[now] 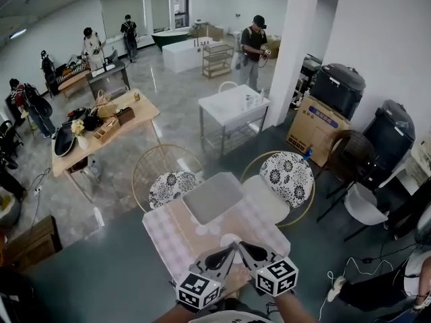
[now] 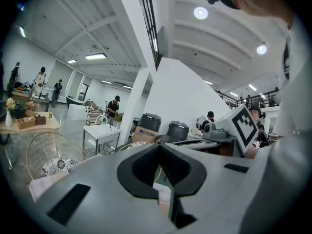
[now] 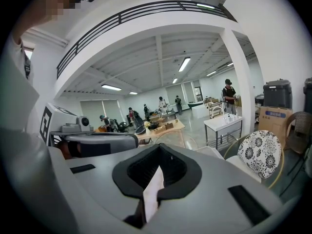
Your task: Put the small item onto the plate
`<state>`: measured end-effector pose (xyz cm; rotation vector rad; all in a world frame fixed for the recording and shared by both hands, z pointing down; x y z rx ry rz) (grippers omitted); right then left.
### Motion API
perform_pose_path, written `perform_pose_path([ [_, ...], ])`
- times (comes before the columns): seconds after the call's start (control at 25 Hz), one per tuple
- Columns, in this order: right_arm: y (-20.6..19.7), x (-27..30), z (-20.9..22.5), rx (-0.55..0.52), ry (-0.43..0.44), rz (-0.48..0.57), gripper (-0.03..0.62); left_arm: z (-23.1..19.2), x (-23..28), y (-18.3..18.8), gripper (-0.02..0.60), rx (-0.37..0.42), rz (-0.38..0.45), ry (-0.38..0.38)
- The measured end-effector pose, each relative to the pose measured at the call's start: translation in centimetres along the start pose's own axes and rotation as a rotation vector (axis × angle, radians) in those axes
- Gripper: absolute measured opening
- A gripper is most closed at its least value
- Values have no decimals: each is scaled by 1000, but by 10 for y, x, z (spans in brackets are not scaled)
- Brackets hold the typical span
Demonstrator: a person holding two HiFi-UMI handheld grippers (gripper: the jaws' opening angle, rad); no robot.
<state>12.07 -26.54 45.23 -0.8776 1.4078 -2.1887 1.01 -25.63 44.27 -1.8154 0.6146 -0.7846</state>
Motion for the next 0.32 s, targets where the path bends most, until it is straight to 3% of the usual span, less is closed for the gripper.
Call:
perform_pose_path([
  [0.32, -3, 3, -3, -6, 8, -4, 14, -3, -3, -2, 5, 0, 8, 10],
])
Point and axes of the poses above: the fingertips, and each gripper's own axes: x forward along the fingers, z to its right, y out of its top, the point moved 6 cm from there along -x, backward along the fingers, and after that the axes turned 12 degrees about y, right-handed, at the moved point
